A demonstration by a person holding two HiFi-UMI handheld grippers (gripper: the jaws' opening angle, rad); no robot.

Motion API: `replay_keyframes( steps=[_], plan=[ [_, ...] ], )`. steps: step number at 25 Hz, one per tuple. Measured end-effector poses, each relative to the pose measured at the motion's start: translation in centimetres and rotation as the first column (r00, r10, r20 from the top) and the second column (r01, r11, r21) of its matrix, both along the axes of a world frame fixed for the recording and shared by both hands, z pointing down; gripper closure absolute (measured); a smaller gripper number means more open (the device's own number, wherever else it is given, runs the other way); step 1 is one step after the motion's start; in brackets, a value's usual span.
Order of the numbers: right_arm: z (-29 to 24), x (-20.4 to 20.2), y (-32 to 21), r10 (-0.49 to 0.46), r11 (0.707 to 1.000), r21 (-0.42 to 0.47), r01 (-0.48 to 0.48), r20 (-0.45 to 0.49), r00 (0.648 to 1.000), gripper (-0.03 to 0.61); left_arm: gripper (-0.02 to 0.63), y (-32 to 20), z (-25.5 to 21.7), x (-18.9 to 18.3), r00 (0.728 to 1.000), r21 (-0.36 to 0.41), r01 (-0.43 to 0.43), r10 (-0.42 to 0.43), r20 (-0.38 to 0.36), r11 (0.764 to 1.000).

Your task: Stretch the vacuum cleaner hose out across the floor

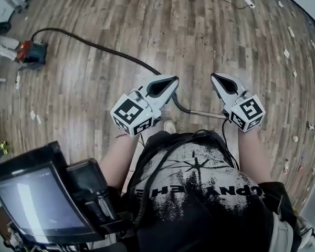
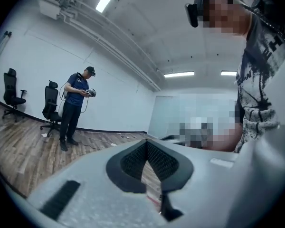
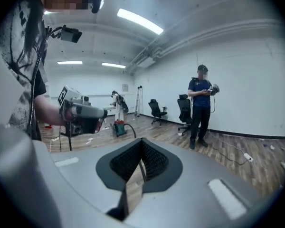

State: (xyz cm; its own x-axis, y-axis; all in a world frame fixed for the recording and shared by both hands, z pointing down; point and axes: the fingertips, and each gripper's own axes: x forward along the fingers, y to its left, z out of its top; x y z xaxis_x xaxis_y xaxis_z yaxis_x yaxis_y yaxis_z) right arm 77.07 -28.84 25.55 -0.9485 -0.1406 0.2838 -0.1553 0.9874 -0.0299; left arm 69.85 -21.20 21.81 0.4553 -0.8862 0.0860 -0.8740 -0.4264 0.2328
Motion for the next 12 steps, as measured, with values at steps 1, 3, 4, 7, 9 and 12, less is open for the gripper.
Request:
replay_keyframes(
  steps=[1,3,4,7,9,12],
  plan=[
    [-1.4,-0.2,0.0,0.010,1.000,0.010,-0.011,0.041,0.999,0.572,0.612,0.1,-0.6,-0.1,1.000,0.009,0.006,-0.006,0.015,1.000],
    [-3.6,-0.3,0.3,0.008,1.000,0.015,-0.009,0.099,0.995,0.573,0.612,0.5,-1.6,0.3,0.999,0.018,0.012,-0.012,0.035,1.000],
    [-4.4,-0.3,0.5,-0.010,1.000,0.019,0.008,0.118,0.993,0.572,0.612,0.5,-2.1,0.6,1.000,0.020,0.015,-0.015,0.021,1.000],
    [-6.4,-0.2,0.7,-0.106,0.994,0.040,0.101,0.161,0.981,0.572,0.612,0.1,-4.5,1.4,0.996,0.046,0.055,-0.052,-0.067,0.997],
    [-7.6,0.1,0.7,-0.175,0.984,0.062,0.167,0.169,0.970,0.572,0.612,-0.3,-6.2,2.0,0.993,0.074,0.102,-0.098,-0.061,0.992],
    [-9.1,1.6,0.9,-0.275,0.959,0.111,0.260,0.160,0.948,0.572,0.612,-1.0,-8.1,3.6,0.985,0.110,0.172,-0.171,-0.020,0.979]
  ],
)
